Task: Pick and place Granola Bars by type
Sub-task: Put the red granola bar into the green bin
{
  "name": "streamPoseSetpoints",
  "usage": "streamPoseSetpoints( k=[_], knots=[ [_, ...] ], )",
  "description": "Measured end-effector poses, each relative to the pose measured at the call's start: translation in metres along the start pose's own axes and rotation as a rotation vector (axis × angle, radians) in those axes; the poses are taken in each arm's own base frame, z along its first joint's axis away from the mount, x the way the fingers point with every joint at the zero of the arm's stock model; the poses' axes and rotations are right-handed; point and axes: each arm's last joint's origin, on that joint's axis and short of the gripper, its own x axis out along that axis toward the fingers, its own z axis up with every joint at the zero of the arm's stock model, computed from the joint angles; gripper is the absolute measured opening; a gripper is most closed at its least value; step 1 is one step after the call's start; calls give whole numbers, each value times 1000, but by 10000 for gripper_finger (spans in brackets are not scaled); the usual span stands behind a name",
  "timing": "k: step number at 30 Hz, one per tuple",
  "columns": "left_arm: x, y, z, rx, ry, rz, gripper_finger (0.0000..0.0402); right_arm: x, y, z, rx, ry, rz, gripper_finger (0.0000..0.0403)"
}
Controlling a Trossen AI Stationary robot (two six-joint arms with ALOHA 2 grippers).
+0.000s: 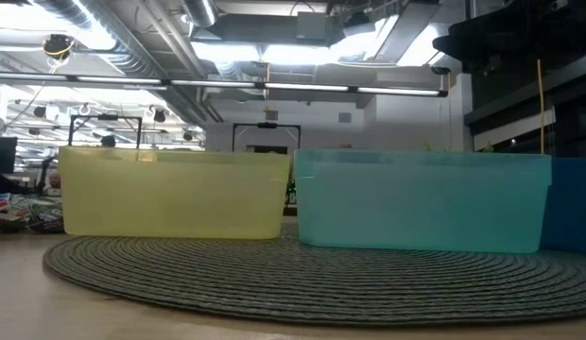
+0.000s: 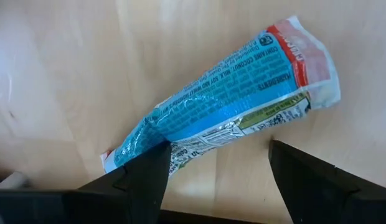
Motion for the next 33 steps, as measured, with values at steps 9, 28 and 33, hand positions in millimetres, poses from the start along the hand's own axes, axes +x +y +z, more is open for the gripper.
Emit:
streamPoseSetpoints(
  k=[9,28,33],
  knots=[
    [-4,5,-2,-81,26,62,260,0,0,0,0,0,0,195],
    [-31,-11,8,125,-153,63,234,0,0,0,0,-1,0,195],
    [-31,-11,10,164,-163,64,234,0,0,0,0,-1,0,195]
  ],
)
